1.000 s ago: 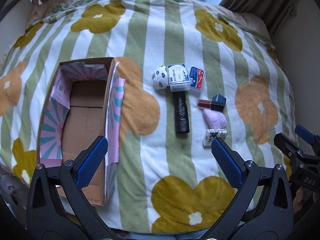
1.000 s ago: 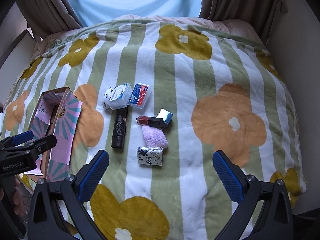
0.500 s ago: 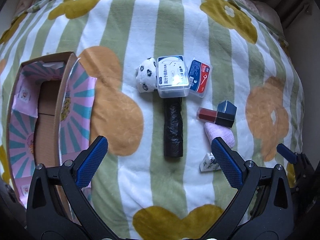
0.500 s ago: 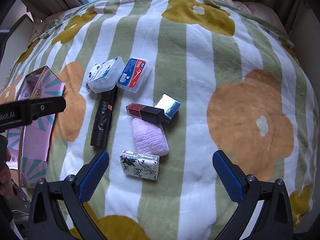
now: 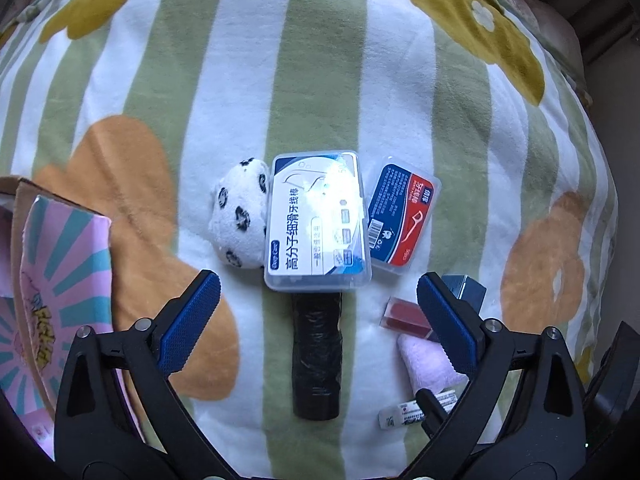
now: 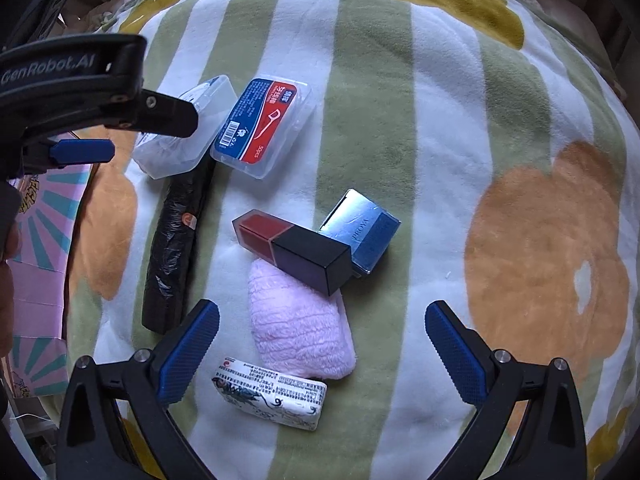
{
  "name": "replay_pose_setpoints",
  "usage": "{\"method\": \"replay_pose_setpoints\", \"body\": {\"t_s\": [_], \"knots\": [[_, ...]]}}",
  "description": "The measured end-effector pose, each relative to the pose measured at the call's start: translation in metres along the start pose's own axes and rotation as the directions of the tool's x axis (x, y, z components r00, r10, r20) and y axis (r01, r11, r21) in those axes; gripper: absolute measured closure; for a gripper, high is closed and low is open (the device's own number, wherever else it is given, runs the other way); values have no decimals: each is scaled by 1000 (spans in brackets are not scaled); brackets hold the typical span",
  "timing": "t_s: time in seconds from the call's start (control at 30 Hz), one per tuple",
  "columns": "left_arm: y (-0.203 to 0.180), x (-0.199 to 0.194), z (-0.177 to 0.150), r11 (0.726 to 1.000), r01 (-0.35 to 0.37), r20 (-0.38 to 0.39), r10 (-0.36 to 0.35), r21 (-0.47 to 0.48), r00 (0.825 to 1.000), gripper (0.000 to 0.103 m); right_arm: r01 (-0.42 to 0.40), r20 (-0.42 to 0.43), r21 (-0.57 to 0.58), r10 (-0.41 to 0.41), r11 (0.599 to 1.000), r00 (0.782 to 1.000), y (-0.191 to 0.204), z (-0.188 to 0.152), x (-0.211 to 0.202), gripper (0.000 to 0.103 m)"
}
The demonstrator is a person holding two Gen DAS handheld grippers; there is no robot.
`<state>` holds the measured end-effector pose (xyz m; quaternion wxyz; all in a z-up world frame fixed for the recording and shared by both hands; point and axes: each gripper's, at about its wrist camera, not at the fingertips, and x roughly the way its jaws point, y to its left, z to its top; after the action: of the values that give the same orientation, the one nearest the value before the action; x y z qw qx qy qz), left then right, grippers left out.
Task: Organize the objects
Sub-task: 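Lower the left tool onto the white floss case while the right tool lowers onto the pink towel, then close the left tool on the white floss case while the right tool grips the pink towel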
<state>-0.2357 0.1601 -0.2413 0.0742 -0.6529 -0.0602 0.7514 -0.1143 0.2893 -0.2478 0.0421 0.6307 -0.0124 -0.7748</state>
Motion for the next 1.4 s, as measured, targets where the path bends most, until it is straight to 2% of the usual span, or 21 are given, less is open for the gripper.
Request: {"method": "replay_pose_setpoints", "body": {"t_s": [0.13, 0.23, 0.37, 0.43, 0.5, 0.53, 0.6, 0.9, 1.3, 1.37, 1.4], "knots": [[-4, 16, 9, 1000, 8, -28, -8, 4, 1000, 12, -6, -14, -4, 6, 1000, 1000, 0, 0, 8, 2], [-5, 27, 14, 1000, 11, -47, -11, -2, 999, 13, -7, -33, -6, 7, 1000, 999, -2, 0, 15, 9], [-5, 37, 21, 999, 29, -64, -31, -25, 997, 14, -20, -57, 6, 20, 1000, 998, -6, -1, 22, 24], [-7, 39, 23, 999, 33, -70, -35, -20, 997, 21, -32, -70, 15, 33, 999, 997, -8, -1, 25, 33], [-9, 43, 26, 999, 37, -84, -38, -8, 996, 41, -46, -72, 18, 47, 999, 996, -9, -1, 25, 42], [-9, 45, 27, 999, 53, -93, -54, -8, 994, 45, -50, -73, 14, 50, 999, 996, -9, -1, 25, 45], [-8, 48, 30, 997, 76, -103, -78, -25, 992, 46, -54, -76, 7, 54, 999, 996, -7, -1, 24, 52], [-9, 50, 49, 993, 105, -99, -110, -47, 989, 46, -66, -68, 17, 67, 998, 995, -18, 0, 17, 60], [-21, 35, 71, 988, 143, -55, -146, -54, 988, 47, -75, -41, 29, 76, 997, 996, -34, 4, -7, 62], [-26, 36, 58, 988, 144, -39, -146, -51, 988, 47, -74, -37, 30, 75, 997, 997, -38, 4, -13, 62], [-23, 30, 37, 988, 146, -31, -148, -50, 989, 47, -73, -35, 29, 74, 997, 997, -39, 4, -16, 62]]}}
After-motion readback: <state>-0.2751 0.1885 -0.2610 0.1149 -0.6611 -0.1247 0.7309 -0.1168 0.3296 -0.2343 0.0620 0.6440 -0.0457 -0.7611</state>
